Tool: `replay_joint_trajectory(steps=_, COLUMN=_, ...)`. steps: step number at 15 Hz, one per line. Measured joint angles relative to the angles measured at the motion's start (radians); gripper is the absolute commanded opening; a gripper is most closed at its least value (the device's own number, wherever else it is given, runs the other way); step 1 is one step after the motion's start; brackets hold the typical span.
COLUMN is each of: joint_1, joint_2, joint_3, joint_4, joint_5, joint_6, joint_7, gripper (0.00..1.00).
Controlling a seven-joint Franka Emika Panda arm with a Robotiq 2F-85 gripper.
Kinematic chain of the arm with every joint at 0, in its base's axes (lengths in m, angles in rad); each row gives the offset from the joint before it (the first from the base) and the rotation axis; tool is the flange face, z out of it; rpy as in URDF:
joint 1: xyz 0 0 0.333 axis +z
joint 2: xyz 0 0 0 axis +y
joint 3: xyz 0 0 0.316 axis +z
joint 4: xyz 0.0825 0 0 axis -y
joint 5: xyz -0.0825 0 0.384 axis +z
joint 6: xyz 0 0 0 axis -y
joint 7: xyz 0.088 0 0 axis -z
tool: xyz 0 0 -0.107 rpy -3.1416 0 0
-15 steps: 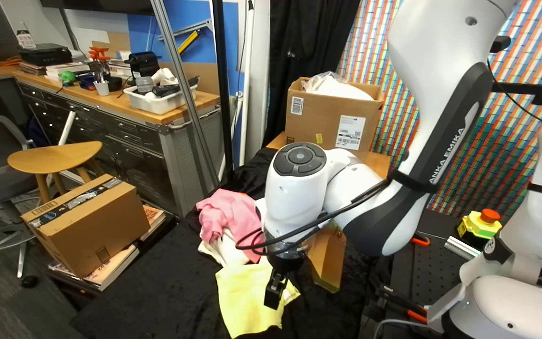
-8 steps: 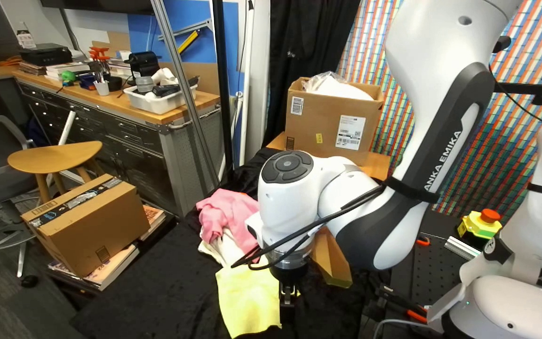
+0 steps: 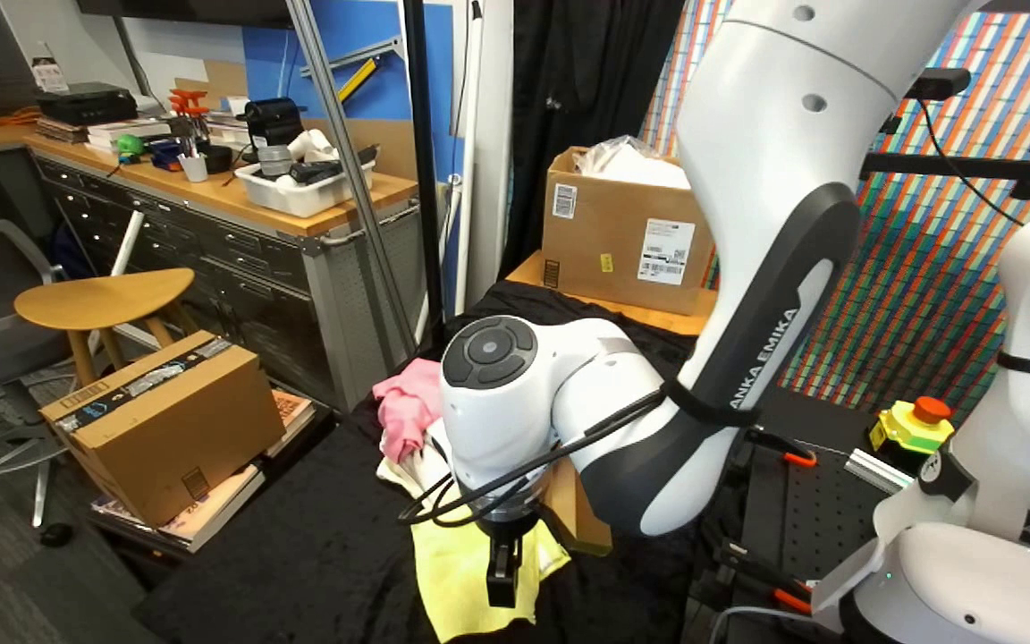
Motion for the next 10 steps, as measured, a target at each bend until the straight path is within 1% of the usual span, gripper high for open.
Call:
replay_joint_trajectory(steps=2, joint_1=0.047, joint_2=0.044, joint_3=-0.052, joint_4=0.037, joint_5=-0.007, joint_6=-0.001, joint_7=0.048, gripper=1.00)
replay_joint_trajectory(steps=6, joint_1=0.118, joint_2=0.131, joint_3=-0.131, joint_4=0.096, joint_5=-0.007, joint_6=-0.005, joint_7=0.132, gripper=1.00)
replay_joint_trajectory(steps=9, joint_1=0.157, joint_2=0.177, joint_3=-0.168, joint_4=0.132, joint_5=-0.006, joint_6=-0.011, joint_7=0.176, gripper=1.00)
replay_joint_trajectory(steps=10, joint_1=0.165, joint_2=0.183, joint_3=-0.175, joint_4=0.139, joint_5=-0.006, joint_6=-0.016, joint_7=0.186, gripper=0.93)
